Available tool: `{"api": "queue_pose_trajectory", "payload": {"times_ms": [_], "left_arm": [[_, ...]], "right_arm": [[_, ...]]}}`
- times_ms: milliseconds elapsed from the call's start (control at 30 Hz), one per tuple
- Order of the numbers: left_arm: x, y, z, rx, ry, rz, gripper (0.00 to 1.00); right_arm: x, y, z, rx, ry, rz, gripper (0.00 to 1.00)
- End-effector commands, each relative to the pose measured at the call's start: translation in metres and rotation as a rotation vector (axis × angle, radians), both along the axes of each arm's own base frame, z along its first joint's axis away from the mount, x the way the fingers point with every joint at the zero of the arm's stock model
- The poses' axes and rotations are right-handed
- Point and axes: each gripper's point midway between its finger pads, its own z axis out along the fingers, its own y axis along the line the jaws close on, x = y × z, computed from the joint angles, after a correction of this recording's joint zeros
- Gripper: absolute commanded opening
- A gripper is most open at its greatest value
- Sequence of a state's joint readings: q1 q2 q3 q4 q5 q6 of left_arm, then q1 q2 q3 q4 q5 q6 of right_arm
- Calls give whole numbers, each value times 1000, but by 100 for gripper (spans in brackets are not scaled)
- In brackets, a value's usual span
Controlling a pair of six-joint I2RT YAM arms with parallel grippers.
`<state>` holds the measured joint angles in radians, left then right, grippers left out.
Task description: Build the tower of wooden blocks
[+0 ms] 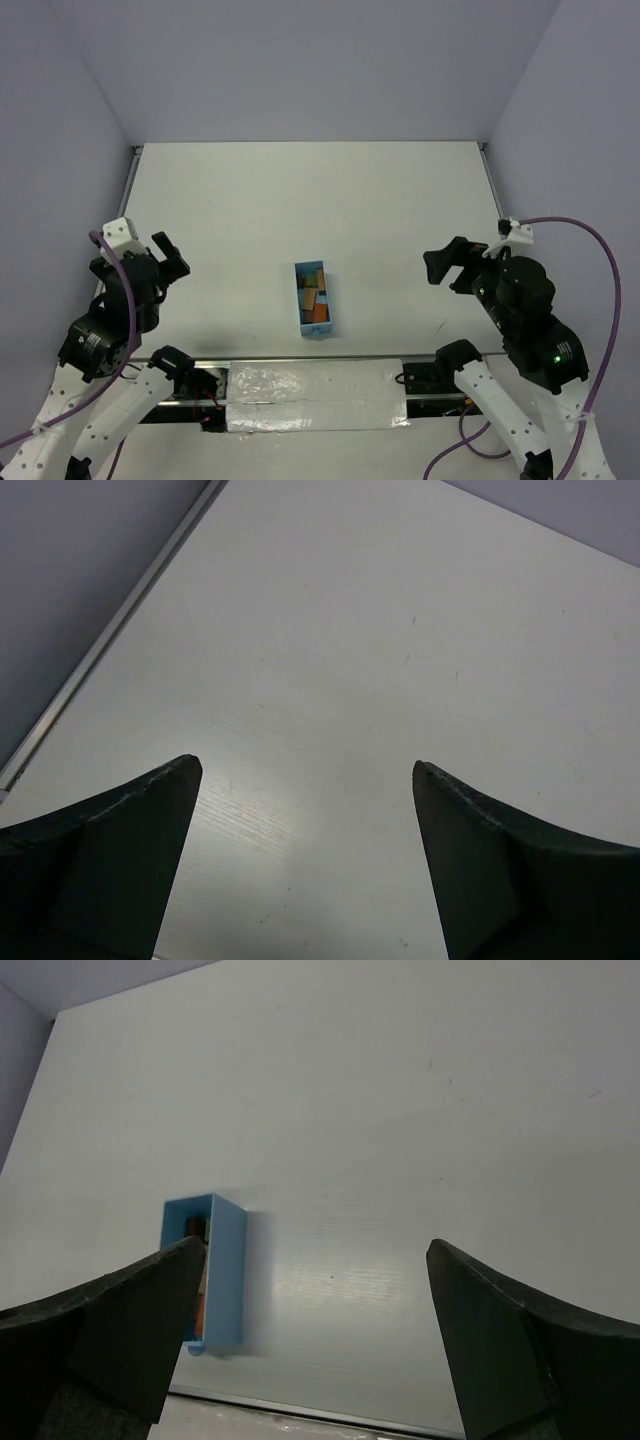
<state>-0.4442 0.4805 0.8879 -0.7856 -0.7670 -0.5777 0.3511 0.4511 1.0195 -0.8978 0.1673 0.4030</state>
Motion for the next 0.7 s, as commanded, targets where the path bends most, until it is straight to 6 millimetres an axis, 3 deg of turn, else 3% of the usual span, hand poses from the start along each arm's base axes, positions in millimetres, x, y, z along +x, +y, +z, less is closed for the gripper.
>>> {"api": "queue_pose_trajectory", "payload": {"times_ms": [0, 67, 100, 133, 167, 200, 233, 267, 333, 367, 400, 433, 567, 600, 667], "left_arm": [[1, 2, 5, -10, -33, 18, 99], [2, 1, 5, -8, -28, 12, 100], [3, 0, 5, -5, -25, 10, 99], [4, 0, 3, -2, -17, 14, 99], [4, 0, 2, 1, -9, 16, 99], [4, 0, 2, 2, -8, 16, 99], [5, 0, 1, 2, -6, 13, 99], [6, -1, 0, 5, -2, 9, 99], [7, -4, -1, 7, 4, -6, 99], [8, -4, -1, 6, 4, -7, 99], [8, -6, -1, 4, 3, -15, 99], [8, -6, -2, 6, 6, -17, 99], [11, -11, -3, 5, 10, -45, 99], [12, -13, -4, 5, 9, -55, 100], [14, -18, -5, 6, 17, -86, 100]], "right_arm": [[3, 12, 11, 40, -58, 54, 100], [-1, 34, 8, 85, -68, 173, 100], [2, 49, 19, 125, -127, 242, 100], [-2, 72, 5, 171, -85, 364, 100], [8, 87, 1, 225, -46, 403, 100], [5, 95, 1, 258, -37, 441, 100], [16, 107, -24, 273, 69, 463, 100], [19, 117, -34, 289, 115, 493, 100], [33, 131, -62, 261, 246, 447, 100], [46, 126, -72, 204, 249, 352, 100], [40, 143, -88, 151, 314, 368, 100], [43, 150, -83, 127, 308, 345, 100], [42, 182, -96, -16, 347, 304, 99], [41, 189, -113, -98, 380, 286, 98], [43, 199, -117, -130, 398, 258, 94]]}}
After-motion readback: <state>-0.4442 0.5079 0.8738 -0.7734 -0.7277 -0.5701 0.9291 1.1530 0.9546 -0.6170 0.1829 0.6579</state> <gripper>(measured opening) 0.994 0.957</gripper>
